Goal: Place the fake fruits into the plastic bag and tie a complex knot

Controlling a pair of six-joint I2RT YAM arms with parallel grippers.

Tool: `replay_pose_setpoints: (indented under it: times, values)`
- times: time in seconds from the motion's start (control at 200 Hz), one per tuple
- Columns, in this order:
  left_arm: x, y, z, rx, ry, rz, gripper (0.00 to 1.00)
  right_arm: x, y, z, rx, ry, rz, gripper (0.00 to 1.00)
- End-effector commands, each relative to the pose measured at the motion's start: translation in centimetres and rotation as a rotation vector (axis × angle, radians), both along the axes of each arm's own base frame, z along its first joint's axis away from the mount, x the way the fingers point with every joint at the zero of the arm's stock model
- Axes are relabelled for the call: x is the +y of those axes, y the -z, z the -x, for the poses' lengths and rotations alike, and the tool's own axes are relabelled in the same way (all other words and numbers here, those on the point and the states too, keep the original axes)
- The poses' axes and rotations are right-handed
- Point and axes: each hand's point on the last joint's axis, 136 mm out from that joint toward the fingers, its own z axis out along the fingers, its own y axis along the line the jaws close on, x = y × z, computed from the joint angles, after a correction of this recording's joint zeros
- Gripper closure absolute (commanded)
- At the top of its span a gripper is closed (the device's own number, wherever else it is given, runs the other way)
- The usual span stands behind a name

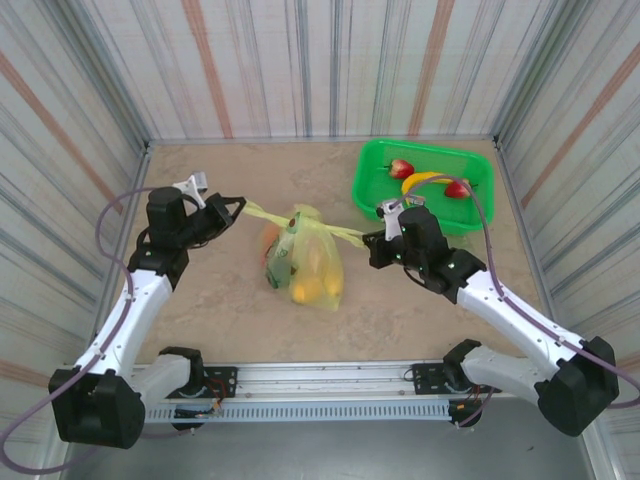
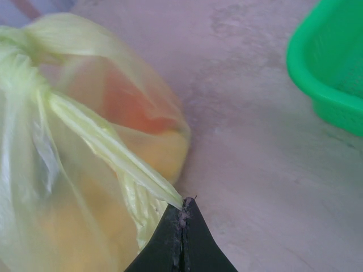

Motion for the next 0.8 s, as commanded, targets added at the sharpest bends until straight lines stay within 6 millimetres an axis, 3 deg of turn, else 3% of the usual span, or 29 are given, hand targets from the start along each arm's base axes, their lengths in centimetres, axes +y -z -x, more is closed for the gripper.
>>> replay_pose_setpoints:
  times: [0.0, 0.18, 0.361, 0.581, 0.796]
  values:
    - [5.2, -0.1, -2.3, -0.082, -0.239, -0.097, 1.00, -5.7, 4.3, -0.4, 0.118, 0.249, 0.071, 1.00]
    - [6.8, 3.2, -2.0, -0.037, -0.306, -0.135, 1.00, -9.3, 6.5, -0.4, 0.173, 0.439, -0.043, 1.00]
    - [7.7, 5.0, -1.6, -0.008, -0.339, -0.191, 1.00, -13.5, 9.2, 0.1, 0.237, 0.616, -0.115, 1.00]
    - [8.4, 7.5, -1.4, 0.069, -0.364, -0.225, 1.00, -15.2, 11.0, 0.5, 0.297, 0.686, -0.140, 1.00]
    - [9.3, 8.4, -1.1, 0.106, -0.379, -0.278, 1.00, -17.5, 11.7, 1.1, 0.293, 0.778, -0.172, 1.00]
